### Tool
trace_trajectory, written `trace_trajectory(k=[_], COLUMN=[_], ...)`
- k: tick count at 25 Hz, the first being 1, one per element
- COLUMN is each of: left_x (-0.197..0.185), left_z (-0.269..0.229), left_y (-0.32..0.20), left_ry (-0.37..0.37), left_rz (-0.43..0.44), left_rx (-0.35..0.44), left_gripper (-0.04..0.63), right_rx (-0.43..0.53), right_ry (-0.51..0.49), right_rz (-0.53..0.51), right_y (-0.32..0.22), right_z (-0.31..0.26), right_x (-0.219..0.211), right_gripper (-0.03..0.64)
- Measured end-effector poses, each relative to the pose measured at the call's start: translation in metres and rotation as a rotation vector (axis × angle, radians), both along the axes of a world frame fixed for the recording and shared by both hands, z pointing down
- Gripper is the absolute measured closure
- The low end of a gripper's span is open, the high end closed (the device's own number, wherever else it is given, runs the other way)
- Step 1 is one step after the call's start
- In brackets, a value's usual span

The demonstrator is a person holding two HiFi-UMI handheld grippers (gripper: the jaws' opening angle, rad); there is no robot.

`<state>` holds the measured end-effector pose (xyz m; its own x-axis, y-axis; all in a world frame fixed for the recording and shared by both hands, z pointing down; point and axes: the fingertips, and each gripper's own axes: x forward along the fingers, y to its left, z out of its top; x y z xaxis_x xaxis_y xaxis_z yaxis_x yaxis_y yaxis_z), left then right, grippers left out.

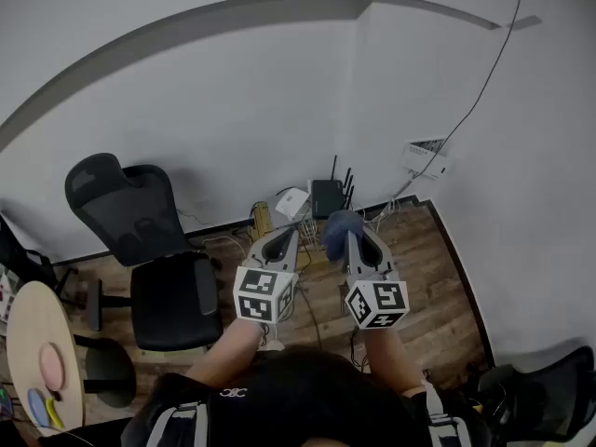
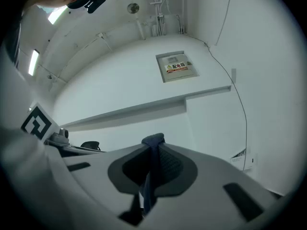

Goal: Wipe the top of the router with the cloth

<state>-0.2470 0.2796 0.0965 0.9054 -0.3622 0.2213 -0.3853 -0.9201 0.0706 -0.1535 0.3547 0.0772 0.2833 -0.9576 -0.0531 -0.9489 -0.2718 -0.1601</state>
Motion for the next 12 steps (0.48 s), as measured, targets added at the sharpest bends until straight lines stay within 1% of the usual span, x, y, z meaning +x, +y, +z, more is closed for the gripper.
trace_trajectory(k=[7,12], left_x=[0.002,0.004], left_z=[0.001,0.004], left_y=[0.006,0.015], left_ry=[0.000,-0.001], left_rz=[0.010,0.020], left_rx=[-0.005,-0.014], left_gripper=[0.595,0.594], right_rx=[-0.014,-0.002], right_ry=[0.011,0.006], right_rz=[0.001,0.029], right_y=[0.004,0.014], right_z=[0.004,0.003], right_x=[-0.001,0.005], right_gripper=[0.611,0.611])
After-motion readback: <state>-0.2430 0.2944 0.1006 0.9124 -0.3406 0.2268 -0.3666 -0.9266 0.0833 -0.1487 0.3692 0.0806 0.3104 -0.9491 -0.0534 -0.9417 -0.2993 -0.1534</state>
